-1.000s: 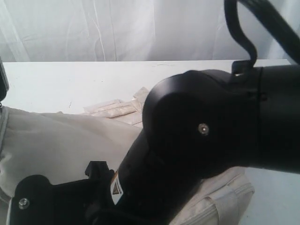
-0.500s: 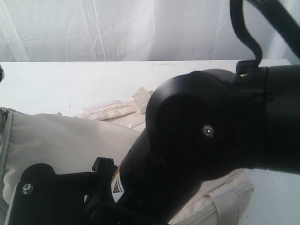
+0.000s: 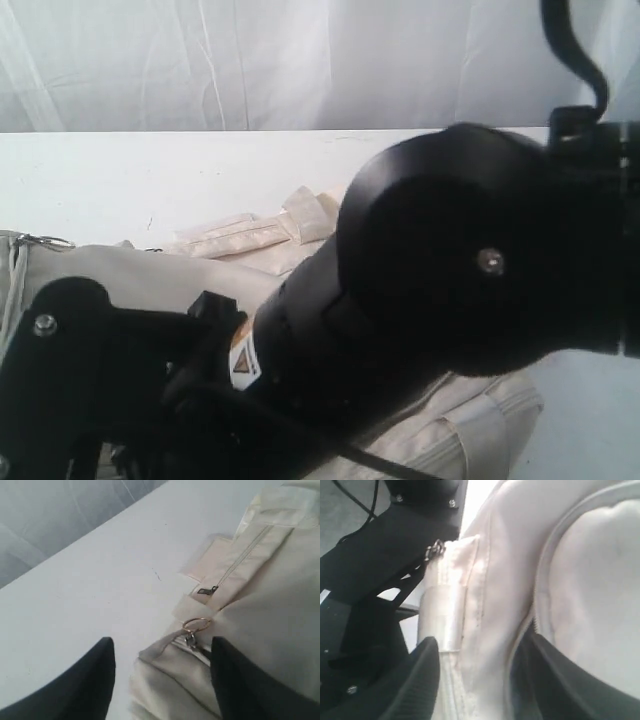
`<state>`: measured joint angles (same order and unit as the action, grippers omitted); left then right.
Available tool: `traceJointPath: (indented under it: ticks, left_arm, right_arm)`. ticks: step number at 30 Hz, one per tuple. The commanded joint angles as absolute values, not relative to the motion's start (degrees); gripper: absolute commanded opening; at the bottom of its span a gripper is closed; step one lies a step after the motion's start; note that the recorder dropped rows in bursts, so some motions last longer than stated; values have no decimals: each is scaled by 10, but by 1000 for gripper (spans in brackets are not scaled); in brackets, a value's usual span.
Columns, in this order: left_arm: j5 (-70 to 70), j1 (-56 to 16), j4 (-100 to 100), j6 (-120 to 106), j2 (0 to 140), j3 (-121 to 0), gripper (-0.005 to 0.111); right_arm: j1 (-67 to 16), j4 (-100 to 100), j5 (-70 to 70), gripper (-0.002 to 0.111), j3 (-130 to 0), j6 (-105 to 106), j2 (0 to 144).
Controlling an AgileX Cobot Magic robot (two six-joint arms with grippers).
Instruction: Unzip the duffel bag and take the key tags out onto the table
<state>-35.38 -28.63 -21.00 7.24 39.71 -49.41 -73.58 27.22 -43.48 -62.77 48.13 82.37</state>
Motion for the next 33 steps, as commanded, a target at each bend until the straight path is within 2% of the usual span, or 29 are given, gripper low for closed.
traceJointPath:
  ticks: [1, 10, 21, 23, 24, 29, 33]
  left_arm:
    - [-462, -285, -147, 77, 306, -512, 60]
    - [-511, -285, 30, 81, 132, -515, 60]
    - [-587, -285, 32, 82, 50, -515, 60]
    - [-586, -285, 30, 82, 47, -515, 60]
    - [-586, -285, 28, 82, 47, -515, 60]
    - [-587, -285, 25, 81, 47, -515, 60]
    - [-596, -285, 23, 80, 47, -515, 60]
  right_arm:
    - [-738, 212, -384, 52, -638, 477, 786]
    - [-738, 87, -411, 52, -638, 458, 820]
    - [-738, 87, -420, 52, -638, 447, 883]
    - [-738, 67, -414, 47, -638, 447, 888]
    - [-738, 47, -412, 40, -638, 443, 891]
    - [-738, -97, -407, 0, -642, 302, 891]
    - [-736, -277, -409, 0, -660, 163, 880]
